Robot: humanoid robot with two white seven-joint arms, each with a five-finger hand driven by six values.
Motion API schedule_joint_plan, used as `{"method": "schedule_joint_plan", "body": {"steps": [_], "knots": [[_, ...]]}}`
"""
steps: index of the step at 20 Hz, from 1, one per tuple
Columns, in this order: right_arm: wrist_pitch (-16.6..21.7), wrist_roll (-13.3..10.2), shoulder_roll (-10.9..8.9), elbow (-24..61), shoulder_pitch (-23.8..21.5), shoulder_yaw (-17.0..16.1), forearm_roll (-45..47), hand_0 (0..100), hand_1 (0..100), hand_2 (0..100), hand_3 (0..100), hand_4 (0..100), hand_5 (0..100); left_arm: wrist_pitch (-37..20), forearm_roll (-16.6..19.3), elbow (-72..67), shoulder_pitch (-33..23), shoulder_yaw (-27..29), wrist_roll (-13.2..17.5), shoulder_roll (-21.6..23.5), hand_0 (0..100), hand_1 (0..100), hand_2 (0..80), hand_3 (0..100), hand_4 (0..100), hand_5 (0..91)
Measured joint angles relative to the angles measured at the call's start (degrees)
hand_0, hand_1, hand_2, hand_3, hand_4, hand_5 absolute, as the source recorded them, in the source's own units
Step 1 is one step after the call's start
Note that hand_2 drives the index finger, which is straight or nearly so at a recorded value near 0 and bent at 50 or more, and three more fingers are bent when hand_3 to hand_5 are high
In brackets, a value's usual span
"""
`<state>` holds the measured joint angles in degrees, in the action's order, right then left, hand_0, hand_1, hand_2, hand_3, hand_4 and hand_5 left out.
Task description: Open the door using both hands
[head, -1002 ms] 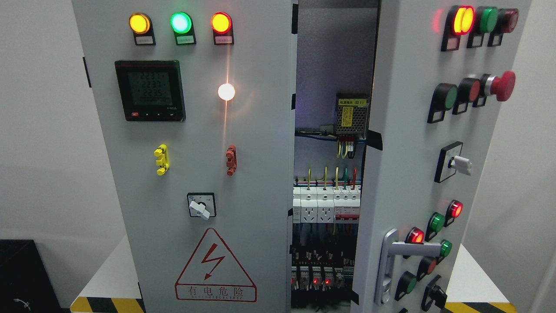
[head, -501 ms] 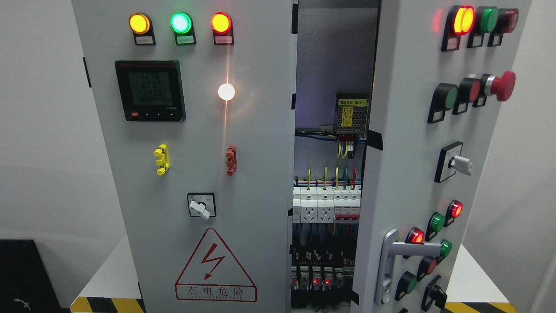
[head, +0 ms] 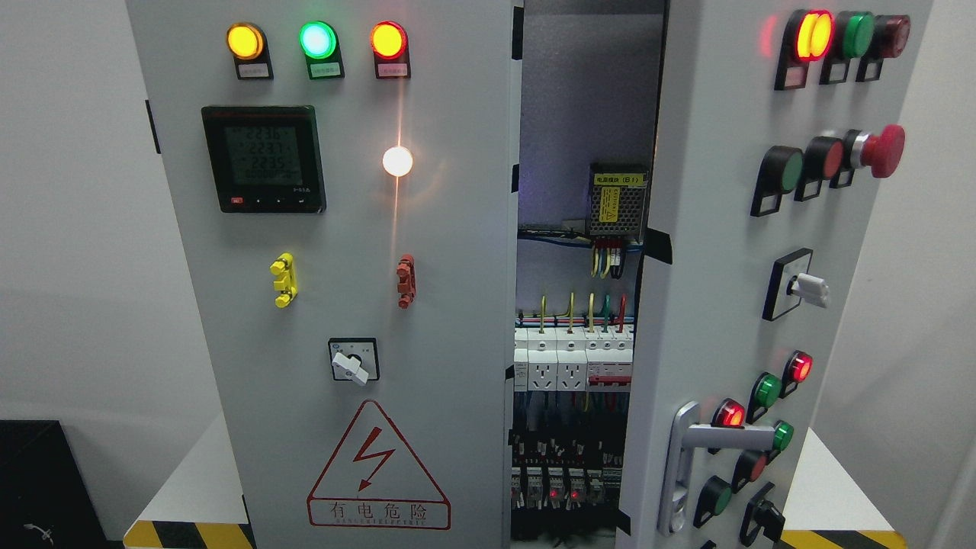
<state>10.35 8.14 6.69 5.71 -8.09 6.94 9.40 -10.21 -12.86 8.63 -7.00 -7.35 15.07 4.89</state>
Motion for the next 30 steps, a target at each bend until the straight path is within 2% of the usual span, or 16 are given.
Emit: {"method": "schedule_joint_plan", "body": {"steps": [6,12,21,25,30], "knots": [[0.0,0.0,0.03,0.0,0.0,0.0,0.0,0,0,0,0,0,0,-0.1,0.0,7.7,-0.5,-0.8,0.0,0.9,0,0,0.0,0,0,0.0],[0.0,0.0,0.05,0.0,0.0,0.0,0.0,0,0,0,0,0,0,0.0,-0.1,18.3,-1.2,-4.2,0.0,3.3,0,0,0.0,0,0,0.0],[0.0,0.1,0.07,0.1,0.0,0.1,0.1,0,0,0,0,0,0,0.3,-0.4,39.8,-2.2,-12.1,0.3,9.9,0,0,0.0,0,0,0.0],[0.0,0.1,0.07,0.1,0.0,0.1,0.1,0,0,0,0,0,0,0.4,-1.8,50.4,-2.3,-15.2,0.5,13.3,0,0,0.0,0,0,0.0],[0.0,0.1,0.07,0.1,0.0,0.1,0.1,0,0,0,0,0,0,0.4,-5.2,64.1,-2.3,-17.7,0.5,17.5,0,0,0.0,0,0,0.0]]}}
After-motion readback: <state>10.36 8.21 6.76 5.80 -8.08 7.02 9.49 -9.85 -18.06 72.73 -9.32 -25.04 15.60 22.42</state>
